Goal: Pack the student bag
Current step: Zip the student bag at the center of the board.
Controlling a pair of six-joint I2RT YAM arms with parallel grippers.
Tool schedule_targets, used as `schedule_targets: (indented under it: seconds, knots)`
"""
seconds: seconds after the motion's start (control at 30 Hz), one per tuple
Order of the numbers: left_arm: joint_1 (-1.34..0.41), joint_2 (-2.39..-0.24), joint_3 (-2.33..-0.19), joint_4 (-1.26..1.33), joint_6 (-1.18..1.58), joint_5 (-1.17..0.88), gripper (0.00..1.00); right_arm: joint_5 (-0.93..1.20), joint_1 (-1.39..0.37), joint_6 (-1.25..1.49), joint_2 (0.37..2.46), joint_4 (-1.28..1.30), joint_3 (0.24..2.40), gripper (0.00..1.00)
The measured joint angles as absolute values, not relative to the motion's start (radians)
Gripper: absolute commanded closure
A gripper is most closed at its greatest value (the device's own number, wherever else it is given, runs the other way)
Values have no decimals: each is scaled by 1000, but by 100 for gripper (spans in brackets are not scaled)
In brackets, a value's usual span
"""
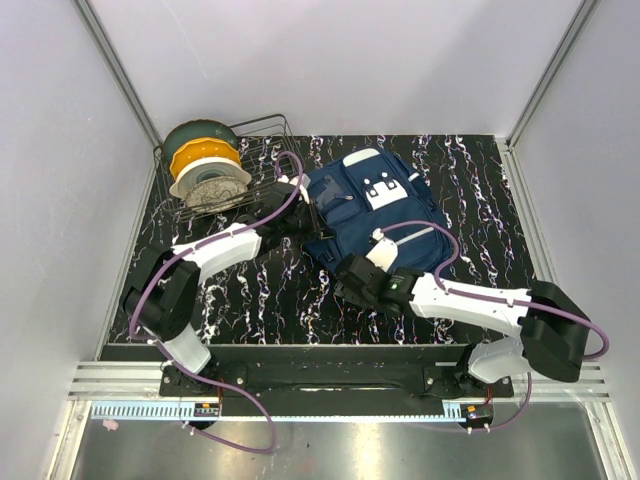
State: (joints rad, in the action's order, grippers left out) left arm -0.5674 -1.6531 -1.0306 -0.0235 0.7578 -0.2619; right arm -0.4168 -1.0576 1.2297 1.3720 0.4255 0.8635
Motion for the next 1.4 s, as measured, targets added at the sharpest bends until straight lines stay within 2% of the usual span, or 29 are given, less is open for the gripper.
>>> schedule_targets:
  seconds: [0.17,0.4,0.57,0.7,0.83,0.87,1.0,1.03,1.27,1.4]
  knots:
    - [-575,-1649,-1041,-38,757,-261,100,-504,-1072,1264,1409,429,864,54]
    - [-578,-1643,-1042,-43,757,-258,100,-569,-1079,1272,1472,413,875,68]
    - [-579,-1643,-1045,-44,757,-259,100,-593,-1081,1272,1507,408,899,70]
    - [-580,-1643,-1046,-44,758,-259,100,-609,-1081,1269,1530,405,916,67]
    - [-582,-1643,-1047,-43,758,-258,100,-627,-1085,1269,1543,405,925,71]
    - [-582,-1643,-1047,-43,758,-258,100,-636,-1086,1270,1547,405,928,74]
    - [-583,-1643,-1047,-42,757,-258,100,-664,-1087,1267,1577,417,946,98]
    - [-583,-1643,-1047,-42,758,-258,100,-669,-1087,1266,1584,420,950,100]
    - [-587,-1643,-1057,-59,740,-257,100,-678,-1087,1246,1580,450,957,100]
    - [-588,-1643,-1109,-116,705,-258,100,-673,-1087,1209,1508,467,936,100]
